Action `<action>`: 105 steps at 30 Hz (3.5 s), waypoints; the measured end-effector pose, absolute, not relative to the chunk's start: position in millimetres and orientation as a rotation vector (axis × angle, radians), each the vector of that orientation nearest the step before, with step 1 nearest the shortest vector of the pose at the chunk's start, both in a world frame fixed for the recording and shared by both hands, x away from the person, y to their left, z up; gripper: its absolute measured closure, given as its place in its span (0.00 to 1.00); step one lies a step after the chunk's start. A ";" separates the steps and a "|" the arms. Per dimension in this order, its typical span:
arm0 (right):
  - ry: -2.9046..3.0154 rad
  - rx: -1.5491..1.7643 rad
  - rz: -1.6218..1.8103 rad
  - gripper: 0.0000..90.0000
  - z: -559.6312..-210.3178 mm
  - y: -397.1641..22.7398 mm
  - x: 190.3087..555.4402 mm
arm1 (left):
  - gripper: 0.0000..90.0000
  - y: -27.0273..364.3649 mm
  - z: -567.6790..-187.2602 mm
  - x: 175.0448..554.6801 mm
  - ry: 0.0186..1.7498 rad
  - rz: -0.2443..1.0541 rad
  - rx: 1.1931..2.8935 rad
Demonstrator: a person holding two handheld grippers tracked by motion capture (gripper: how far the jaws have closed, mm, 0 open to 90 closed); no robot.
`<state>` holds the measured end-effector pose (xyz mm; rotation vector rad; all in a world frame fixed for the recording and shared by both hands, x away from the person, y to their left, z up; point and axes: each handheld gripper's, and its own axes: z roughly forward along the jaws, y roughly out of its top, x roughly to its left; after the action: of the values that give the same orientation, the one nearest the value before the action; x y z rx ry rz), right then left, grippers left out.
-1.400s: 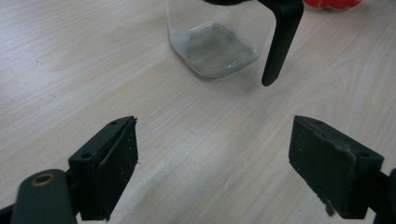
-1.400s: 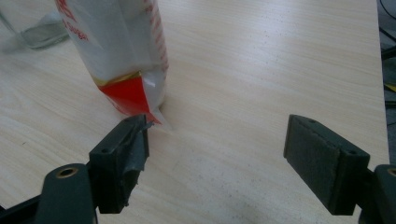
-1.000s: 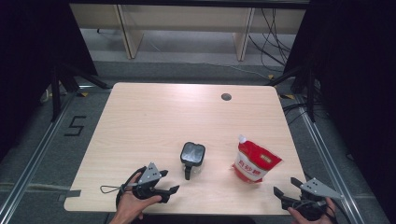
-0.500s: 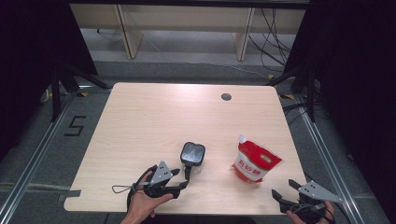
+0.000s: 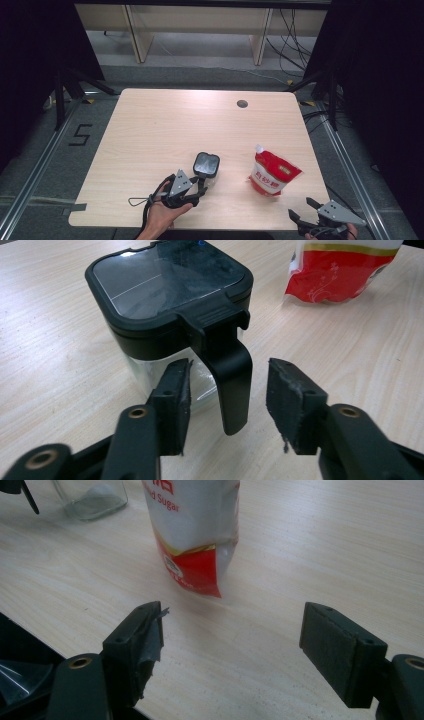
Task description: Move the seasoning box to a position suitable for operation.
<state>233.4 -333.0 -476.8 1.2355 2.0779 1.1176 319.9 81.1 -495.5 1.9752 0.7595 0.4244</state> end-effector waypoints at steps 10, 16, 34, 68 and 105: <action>2.087 1.229 1.126 0.29 -477.4 -331.8 233.2 | 0.75 80.8 -495.2 322.3 0.760 0.448 2.001; 2.075 1.218 1.126 0.29 -476.9 -330.7 230.9 | 0.78 91.3 -495.1 325.2 0.780 0.456 1.993; 2.127 1.097 1.195 0.33 -472.0 -320.6 225.2 | 0.78 106.3 -490.0 331.7 0.822 0.569 2.049; 2.240 1.013 1.215 0.35 -479.7 -303.2 228.4 | 0.80 119.0 -493.3 340.8 0.643 0.425 2.047; 2.335 0.875 1.235 0.36 -480.6 -263.7 238.6 | 0.80 109.5 -493.2 329.2 0.448 0.307 2.095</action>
<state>238.6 -263.7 -480.6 0.8751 2.3347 1.2353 329.2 109.5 -493.2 2.0952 0.4477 0.3071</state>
